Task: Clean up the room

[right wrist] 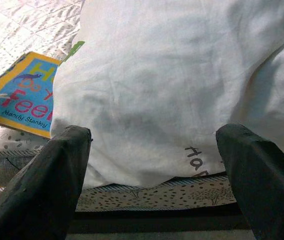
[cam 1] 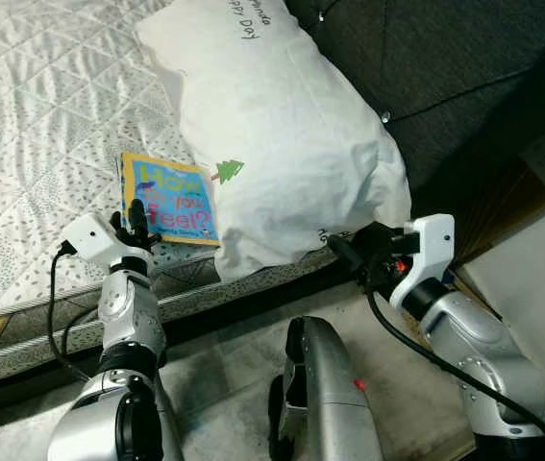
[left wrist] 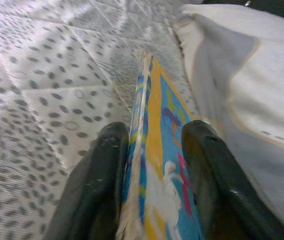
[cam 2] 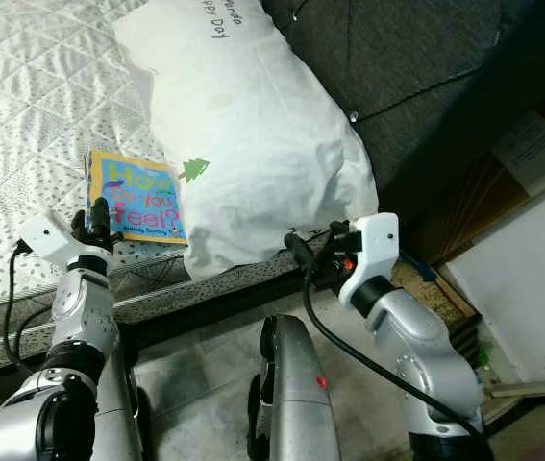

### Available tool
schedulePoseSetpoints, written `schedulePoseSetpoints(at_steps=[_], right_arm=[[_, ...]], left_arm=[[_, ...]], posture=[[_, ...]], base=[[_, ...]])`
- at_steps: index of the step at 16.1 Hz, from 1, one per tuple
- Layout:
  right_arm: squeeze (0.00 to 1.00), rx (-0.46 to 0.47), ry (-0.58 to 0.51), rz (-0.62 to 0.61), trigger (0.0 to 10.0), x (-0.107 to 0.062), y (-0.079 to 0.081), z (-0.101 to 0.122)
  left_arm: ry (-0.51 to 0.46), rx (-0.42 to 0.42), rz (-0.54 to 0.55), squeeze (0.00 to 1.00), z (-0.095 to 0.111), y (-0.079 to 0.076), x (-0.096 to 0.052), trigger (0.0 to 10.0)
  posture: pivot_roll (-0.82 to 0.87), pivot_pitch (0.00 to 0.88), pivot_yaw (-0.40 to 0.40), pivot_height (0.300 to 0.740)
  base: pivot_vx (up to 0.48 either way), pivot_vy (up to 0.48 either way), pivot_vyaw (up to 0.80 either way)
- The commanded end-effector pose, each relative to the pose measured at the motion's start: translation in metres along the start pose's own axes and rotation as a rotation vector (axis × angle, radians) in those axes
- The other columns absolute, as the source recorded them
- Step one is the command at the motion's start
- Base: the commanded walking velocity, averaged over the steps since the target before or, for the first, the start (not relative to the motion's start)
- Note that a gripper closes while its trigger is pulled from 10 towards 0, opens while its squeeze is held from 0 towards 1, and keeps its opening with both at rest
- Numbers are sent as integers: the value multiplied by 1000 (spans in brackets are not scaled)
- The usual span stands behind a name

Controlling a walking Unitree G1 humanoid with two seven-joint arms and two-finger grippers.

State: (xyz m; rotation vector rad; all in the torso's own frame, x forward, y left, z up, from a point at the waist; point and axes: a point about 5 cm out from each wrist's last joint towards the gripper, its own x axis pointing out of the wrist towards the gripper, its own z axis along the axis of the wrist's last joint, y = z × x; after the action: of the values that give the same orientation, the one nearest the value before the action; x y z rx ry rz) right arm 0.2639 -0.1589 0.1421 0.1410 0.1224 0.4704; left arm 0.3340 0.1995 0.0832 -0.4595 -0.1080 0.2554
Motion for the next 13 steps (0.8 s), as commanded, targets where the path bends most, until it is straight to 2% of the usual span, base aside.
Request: schedulePoseSetpoints(at_steps=[1,5,10,13], right_arm=[[0,-5,2,-10,10000,0,-3,-2],[0,-2,-6,-8,10000,4,-3,-6],[0,21,-38,15,10000,21,8,-11],[0,26,-58,18,10000,29,13,-12]], left_arm=[[47,44,11,1000,-8,2,-4,10000],[62,78,57,1000,-10,9,-10,10000],[49,159,17,1000,-9,8,-24,10000],[148,230,88,984,-14,23,-29,10000]], posture=[[-112,175,-123,554],[-78,155,-112,554],[-12,124,-94,554],[11,112,-80,554]], base=[[0,0,0],[0,0,0],[0,0,0],[0,0,0]])
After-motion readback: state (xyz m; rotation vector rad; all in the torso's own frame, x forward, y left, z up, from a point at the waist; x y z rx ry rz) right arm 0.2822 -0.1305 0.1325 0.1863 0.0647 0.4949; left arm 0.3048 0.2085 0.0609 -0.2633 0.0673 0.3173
